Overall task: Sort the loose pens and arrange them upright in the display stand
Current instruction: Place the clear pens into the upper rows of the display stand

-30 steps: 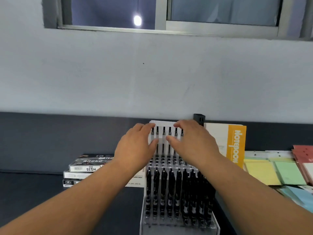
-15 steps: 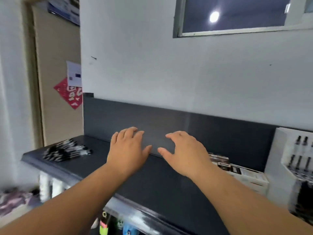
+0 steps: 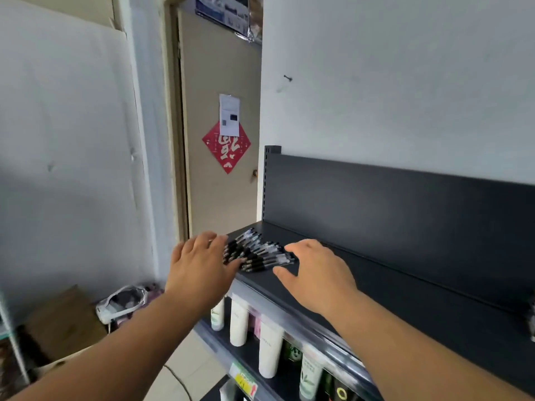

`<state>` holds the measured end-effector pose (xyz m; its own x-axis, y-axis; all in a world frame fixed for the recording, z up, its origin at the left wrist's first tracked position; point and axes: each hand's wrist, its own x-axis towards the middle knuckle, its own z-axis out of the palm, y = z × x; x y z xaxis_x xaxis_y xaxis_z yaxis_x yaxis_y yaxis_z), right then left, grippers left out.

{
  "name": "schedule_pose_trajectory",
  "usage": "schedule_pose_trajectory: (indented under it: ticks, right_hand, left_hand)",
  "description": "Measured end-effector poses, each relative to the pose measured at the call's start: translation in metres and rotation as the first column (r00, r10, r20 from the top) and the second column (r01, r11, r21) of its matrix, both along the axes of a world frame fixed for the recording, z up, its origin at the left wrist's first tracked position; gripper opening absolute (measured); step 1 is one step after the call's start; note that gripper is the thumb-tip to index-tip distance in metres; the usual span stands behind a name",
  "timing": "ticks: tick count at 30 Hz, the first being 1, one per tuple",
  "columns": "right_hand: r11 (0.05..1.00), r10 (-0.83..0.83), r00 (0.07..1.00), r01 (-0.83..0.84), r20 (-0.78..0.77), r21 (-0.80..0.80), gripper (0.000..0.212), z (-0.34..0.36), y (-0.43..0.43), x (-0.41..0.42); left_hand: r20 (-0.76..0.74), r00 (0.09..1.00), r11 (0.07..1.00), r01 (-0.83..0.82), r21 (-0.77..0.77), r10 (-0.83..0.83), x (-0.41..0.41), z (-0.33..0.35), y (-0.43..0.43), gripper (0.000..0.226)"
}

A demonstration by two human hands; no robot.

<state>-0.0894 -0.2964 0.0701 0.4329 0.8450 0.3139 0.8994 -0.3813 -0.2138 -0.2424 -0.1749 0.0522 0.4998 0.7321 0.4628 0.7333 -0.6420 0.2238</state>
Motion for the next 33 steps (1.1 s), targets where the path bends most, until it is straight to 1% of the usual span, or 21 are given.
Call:
schedule_pose_trajectory:
  ticks: [5,10,15,20,22,23,24,26,29,30,33]
  right_hand:
    - [0.998,-0.011,0.998,0.007,-0.069,-0.059,0.055,-0.027,0.059,0.025]
    - [0.993,-0.054,0.983,0.036,-0.174,-0.109,0.058,-0.048,0.108,0.049]
    - [0.989,-0.109,0.967,0.082,-0.231,-0.123,0.061,-0.060,0.141,0.062]
    - [0.985,-0.161,0.958,0.142,-0.235,-0.096,0.062,-0.066,0.168,0.060]
    - [0.980,-0.189,0.951,0.168,-0.244,-0.105,0.062,-0.066,0.180,0.056]
    - [0.976,-0.207,0.945,0.183,-0.255,-0.115,0.062,-0.066,0.185,0.054]
    - [0.971,-0.229,0.937,0.203,-0.264,-0.125,0.061,-0.067,0.191,0.052]
    - [0.960,-0.268,0.928,0.237,-0.257,-0.148,0.059,-0.068,0.198,0.048]
    - [0.943,-0.325,0.914,0.293,-0.243,-0.159,0.050,-0.068,0.206,0.044]
    - [0.936,-0.347,0.905,0.317,-0.248,-0.154,0.047,-0.068,0.207,0.043]
    - [0.908,-0.417,0.883,0.394,-0.216,-0.145,0.047,-0.069,0.214,0.038]
  left_hand:
    - [-0.001,1.000,0.995,-0.029,-0.098,0.029,0.016,-0.018,0.059,0.057]
    - [0.015,1.000,0.972,-0.011,-0.236,0.015,0.041,-0.025,0.114,0.055]
    - [0.033,0.999,0.905,0.044,-0.423,-0.033,0.072,-0.035,0.161,0.055]
    - [-0.033,0.992,0.842,0.087,-0.532,-0.123,0.100,-0.041,0.201,0.052]
    - [-0.050,0.981,0.810,0.124,-0.574,-0.185,0.109,-0.042,0.215,0.044]
    - [-0.054,0.974,0.794,0.145,-0.591,-0.218,0.113,-0.043,0.222,0.037]
    - [-0.062,0.965,0.778,0.167,-0.606,-0.256,0.118,-0.043,0.229,0.036]
    - [-0.087,0.946,0.756,0.191,-0.626,-0.312,0.124,-0.044,0.240,0.039]
    - [-0.024,0.938,0.687,0.236,-0.687,-0.347,0.130,-0.045,0.250,0.038]
    - [-0.024,0.935,0.677,0.239,-0.696,-0.355,0.131,-0.044,0.251,0.039]
    - [-0.096,0.915,0.720,0.240,-0.651,-0.393,0.133,-0.043,0.250,0.046]
